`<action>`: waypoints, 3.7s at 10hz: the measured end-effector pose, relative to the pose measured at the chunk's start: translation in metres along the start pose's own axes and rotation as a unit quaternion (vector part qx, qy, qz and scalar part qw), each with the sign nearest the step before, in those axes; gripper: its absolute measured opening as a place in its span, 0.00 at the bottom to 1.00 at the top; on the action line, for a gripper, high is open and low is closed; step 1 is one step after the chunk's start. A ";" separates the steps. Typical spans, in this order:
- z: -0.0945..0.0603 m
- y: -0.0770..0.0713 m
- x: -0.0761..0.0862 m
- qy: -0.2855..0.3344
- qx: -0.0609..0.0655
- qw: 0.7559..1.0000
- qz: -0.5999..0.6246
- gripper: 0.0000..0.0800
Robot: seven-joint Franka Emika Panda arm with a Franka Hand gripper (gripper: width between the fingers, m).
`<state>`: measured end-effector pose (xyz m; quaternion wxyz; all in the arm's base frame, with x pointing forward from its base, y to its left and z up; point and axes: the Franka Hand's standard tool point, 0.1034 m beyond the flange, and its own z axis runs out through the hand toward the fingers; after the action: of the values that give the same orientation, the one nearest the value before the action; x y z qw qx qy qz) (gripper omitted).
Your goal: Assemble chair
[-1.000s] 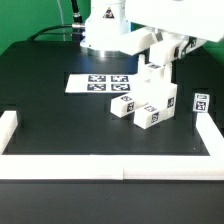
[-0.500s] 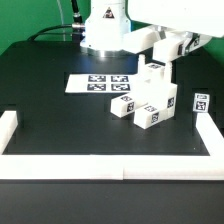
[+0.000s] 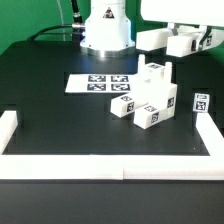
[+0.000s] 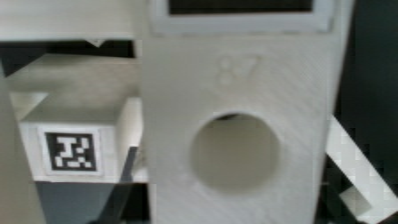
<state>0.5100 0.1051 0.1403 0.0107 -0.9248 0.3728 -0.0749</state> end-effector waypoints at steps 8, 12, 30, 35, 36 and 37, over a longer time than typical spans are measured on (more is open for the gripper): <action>0.004 0.030 0.033 -0.006 -0.012 1.000 -0.016 0.36; 0.008 0.029 0.029 -0.012 -0.011 1.000 -0.005 0.36; 0.024 0.020 0.018 -0.021 -0.017 0.999 0.045 0.36; 0.024 0.016 0.019 -0.008 -0.002 1.000 0.028 0.36; 0.024 0.016 0.020 -0.008 -0.001 1.000 0.025 0.36; 0.024 0.016 0.020 -0.008 -0.001 1.000 0.024 0.36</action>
Offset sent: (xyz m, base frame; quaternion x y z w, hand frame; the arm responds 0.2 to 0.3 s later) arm 0.0000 0.0000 0.0000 0.0000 0.0000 0.0000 1.0000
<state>0.5169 0.0793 0.1180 0.0143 -0.9160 0.3952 -0.0672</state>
